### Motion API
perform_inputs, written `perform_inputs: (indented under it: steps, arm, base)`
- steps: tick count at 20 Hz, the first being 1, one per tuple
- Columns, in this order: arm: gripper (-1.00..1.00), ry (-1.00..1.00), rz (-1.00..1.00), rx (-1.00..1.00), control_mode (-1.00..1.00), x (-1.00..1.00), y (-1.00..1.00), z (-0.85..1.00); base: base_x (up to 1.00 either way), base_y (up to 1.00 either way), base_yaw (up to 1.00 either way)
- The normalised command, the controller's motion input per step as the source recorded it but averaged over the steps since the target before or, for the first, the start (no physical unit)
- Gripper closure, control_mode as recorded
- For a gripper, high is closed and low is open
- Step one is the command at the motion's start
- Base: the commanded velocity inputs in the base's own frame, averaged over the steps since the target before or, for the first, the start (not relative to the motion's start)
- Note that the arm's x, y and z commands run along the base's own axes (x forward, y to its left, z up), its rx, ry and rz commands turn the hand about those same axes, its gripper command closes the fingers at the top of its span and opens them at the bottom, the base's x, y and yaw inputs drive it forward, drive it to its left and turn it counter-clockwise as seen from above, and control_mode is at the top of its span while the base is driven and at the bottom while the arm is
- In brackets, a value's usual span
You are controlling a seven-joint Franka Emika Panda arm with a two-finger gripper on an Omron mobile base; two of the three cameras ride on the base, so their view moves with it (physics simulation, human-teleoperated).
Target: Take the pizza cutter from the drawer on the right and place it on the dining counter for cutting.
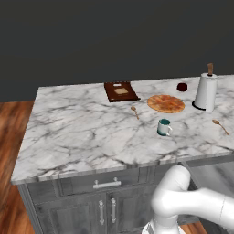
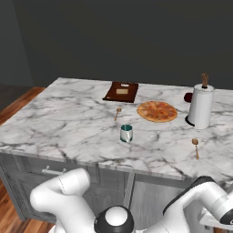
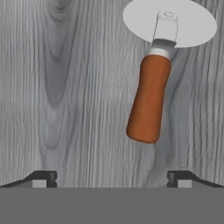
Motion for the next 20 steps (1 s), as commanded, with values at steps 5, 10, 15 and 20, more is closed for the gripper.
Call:
perform_inputs:
  steps: [5,10,15,20]
  arm:
    - [-1.0,0.0,0.0,0.0,-1.0,0.18,-0.16,-0.03]
    - [-1.0,0.0,0.0,0.0,-1.0,0.21,0.0,-0.15]
    - [-1.0,-0.01,0.0,0.0,-1.0,0.16,0.0,-0.35]
    - [-1.0,-0.02,0.0,0.0,-1.0,0.05,0.0,-0.41]
  base:
    - [0.0,0.0,0.0]
    - [0.0,0.0,0.0]
    - [0.0,0.0,0.0]
    - [0.0,0.0,0.0]
